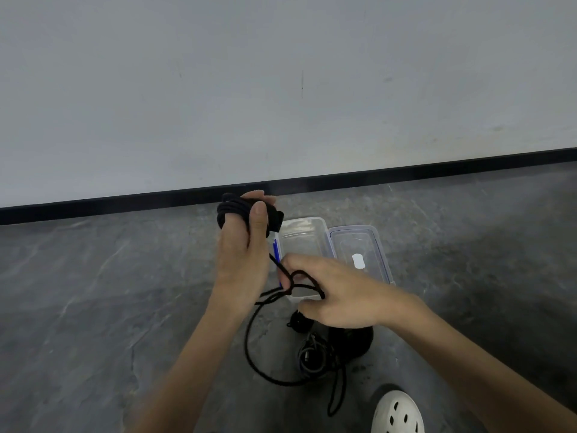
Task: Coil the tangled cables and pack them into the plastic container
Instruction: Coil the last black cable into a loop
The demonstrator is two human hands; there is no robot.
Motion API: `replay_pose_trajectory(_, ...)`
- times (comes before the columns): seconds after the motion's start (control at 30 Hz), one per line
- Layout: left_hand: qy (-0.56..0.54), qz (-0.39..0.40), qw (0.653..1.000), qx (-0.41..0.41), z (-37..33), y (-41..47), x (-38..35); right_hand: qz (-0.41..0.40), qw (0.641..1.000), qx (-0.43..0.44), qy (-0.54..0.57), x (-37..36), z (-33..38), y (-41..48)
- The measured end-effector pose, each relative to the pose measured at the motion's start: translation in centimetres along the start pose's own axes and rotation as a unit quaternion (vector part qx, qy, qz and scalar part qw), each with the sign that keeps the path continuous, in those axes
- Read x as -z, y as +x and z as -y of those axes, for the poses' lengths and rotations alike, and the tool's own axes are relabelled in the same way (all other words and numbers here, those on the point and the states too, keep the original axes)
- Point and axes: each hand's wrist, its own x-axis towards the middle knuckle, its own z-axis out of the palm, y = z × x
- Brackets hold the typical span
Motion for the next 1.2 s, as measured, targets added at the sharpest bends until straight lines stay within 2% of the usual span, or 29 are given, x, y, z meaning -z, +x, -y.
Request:
replay_pose_trajectory(0.2, 0.183, 0.051, 0.982, -0.01, 0.8, 0.0, 0.0, -0.038, 0.998, -0.026, 0.046, 0.0, 0.0, 0.3)
replay_pose_trajectory(0.4, 0.302, 0.206, 0.93, 0.037, 2.3, 0.2, 0.7, -0.088, 0.996, -0.029, 0.005, 0.7, -0.6, 0.2)
replay_pose_trajectory(0.47, 0.306, 0.26, 0.914, 0.05, 2.5, 0.3, 1.1, -0.107, 0.994, -0.027, 0.011, 1.1, -0.8, 0.2)
replay_pose_trajectory(0.6, 0.224, 0.317, 0.918, 0.082, 2.1, -0.2, 1.4, -0.128, 0.991, -0.025, 0.03, 1.8, -1.3, 0.2)
replay_pose_trajectory(0.73, 0.233, 0.384, 0.89, 0.074, 1.8, -0.3, 1.7, -0.121, 0.991, -0.018, 0.048, 2.3, -1.6, -0.1)
replay_pose_trajectory(0.83, 0.198, 0.43, 0.877, 0.078, 1.5, 0.0, 2.1, -0.108, 0.992, -0.007, 0.07, 2.9, -1.5, -0.3)
replay_pose_trajectory(1.07, 0.122, 0.421, 0.898, 0.046, 1.2, -0.3, 1.8, -0.086, 0.991, -0.035, 0.1, 3.9, -1.5, -0.4)
replay_pose_trajectory(1.2, 0.138, 0.348, 0.927, 0.006, 1.0, -0.1, 1.6, -0.081, 0.989, -0.077, 0.098, 4.4, -1.9, -0.4)
